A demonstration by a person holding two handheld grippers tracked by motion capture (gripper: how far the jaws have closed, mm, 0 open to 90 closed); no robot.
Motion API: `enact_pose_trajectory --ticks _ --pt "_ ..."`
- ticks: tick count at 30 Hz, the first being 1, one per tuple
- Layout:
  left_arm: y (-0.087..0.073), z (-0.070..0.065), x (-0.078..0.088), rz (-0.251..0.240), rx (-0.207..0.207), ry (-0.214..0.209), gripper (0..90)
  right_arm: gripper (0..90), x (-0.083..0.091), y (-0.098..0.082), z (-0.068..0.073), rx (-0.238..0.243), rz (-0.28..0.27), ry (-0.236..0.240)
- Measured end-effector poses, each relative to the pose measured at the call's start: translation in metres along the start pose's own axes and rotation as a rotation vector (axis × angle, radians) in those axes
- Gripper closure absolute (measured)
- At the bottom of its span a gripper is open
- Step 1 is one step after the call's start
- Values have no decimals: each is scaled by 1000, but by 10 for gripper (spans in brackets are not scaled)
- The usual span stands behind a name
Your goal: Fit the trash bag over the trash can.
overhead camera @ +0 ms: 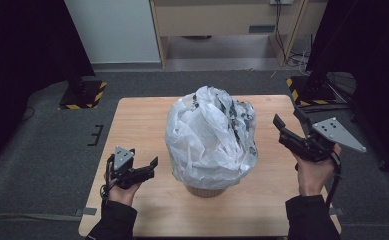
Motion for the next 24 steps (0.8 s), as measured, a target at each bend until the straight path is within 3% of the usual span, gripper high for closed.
enact_pose_trajectory --ticks 6,11,12,13,16,24 --pt "-31 5 -8 77 -4 10 114 522 2 16 16 -11 -23 118" --pt "-41 7 -14 110 -5 6 116 658 2 25 43 2 -38 237" --pt "-43 7 -15 115 -5 5 116 694 1 28 55 4 -47 286" --pt "-44 7 -16 118 -5 3 116 694 1 28 55 4 -47 286" --pt "-48 8 -18 133 -5 3 117 779 1 30 76 18 -39 362" --pt "-52 7 -19 144 -12 1 117 864 -9 0 108 63 68 473"
Point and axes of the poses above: each handheld gripper's, and its own axes: x roughly backward along the jaws, y roughly out of its top, z roughly to its left, the point moved 10 cm from there along -x, roughly forward along the jaws, and after that the axes turned 3 degrees about -z, right-handed, at the moved point
